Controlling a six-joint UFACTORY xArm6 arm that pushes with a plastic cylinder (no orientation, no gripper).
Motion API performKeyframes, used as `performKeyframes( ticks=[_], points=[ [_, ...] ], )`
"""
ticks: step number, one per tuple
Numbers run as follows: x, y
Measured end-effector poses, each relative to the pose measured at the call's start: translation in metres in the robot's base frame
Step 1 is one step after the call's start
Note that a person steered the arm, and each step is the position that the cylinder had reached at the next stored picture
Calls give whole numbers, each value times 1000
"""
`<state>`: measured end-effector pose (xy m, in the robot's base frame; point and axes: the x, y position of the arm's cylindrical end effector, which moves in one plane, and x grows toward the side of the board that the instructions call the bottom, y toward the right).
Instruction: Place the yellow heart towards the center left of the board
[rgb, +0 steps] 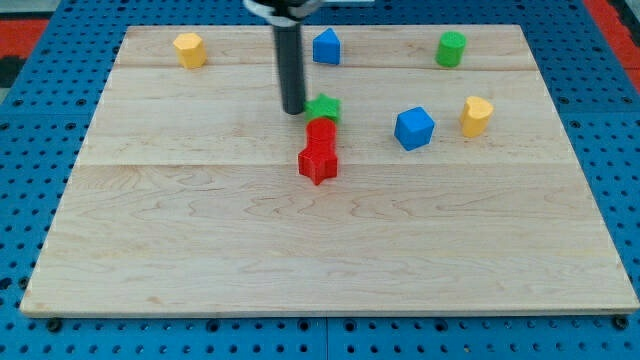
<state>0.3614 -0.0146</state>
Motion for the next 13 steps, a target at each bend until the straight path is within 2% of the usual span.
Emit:
performKeyframes(
  ticks=[2,4,5,7,9,11,12,13],
  points=[
    [60,80],
    [130,114],
    [119,169],
    [25,210],
    [4,238],
    [-49,145],
    [-52,92],
    [-33,38]
  ],
)
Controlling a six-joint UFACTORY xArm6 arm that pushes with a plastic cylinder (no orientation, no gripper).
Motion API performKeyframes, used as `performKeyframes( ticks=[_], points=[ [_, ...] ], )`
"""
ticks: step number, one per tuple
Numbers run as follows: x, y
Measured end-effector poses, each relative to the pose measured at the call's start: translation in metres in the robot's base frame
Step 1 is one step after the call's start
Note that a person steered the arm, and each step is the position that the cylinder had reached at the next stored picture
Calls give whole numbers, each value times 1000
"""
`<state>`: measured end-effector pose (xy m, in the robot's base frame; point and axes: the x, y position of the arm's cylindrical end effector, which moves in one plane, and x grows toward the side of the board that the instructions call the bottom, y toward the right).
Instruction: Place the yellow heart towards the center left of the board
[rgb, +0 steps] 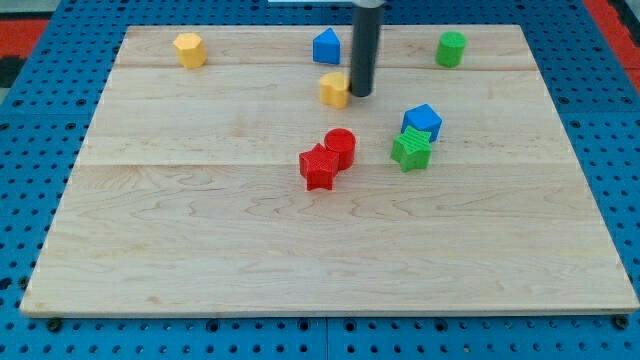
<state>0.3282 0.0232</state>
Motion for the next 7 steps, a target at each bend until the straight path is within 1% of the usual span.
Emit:
performKeyframes(
  ticks=[1,2,3,4,5,6,7],
  points=[
    [-7,-36],
    [-29,-49],
    [-7,-98],
    [23,-110],
    [19,-70],
    [38,-55],
    [64,-108]
  ],
)
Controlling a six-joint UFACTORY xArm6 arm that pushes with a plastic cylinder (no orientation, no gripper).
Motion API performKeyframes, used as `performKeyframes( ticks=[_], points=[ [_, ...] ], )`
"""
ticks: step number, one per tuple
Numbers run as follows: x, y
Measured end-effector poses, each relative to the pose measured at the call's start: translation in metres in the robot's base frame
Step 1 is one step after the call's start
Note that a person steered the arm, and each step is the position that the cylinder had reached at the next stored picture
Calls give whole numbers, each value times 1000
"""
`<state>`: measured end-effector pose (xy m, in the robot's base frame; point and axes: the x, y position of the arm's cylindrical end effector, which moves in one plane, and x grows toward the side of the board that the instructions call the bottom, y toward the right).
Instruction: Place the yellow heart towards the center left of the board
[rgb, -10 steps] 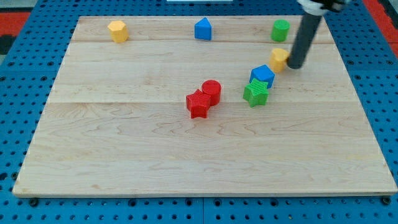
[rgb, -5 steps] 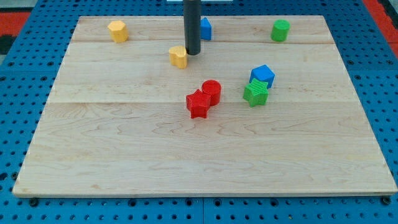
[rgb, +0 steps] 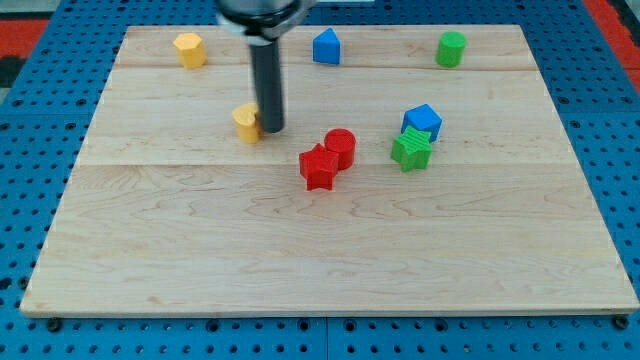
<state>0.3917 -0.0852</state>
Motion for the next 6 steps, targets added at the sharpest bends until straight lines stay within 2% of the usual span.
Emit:
performKeyframes(
  ticks=[1,2,3,5,6],
  points=[
    [-3,-53],
    [-8,-50],
    [-44,-36],
    [-6,-106],
    [-24,-82]
  ],
)
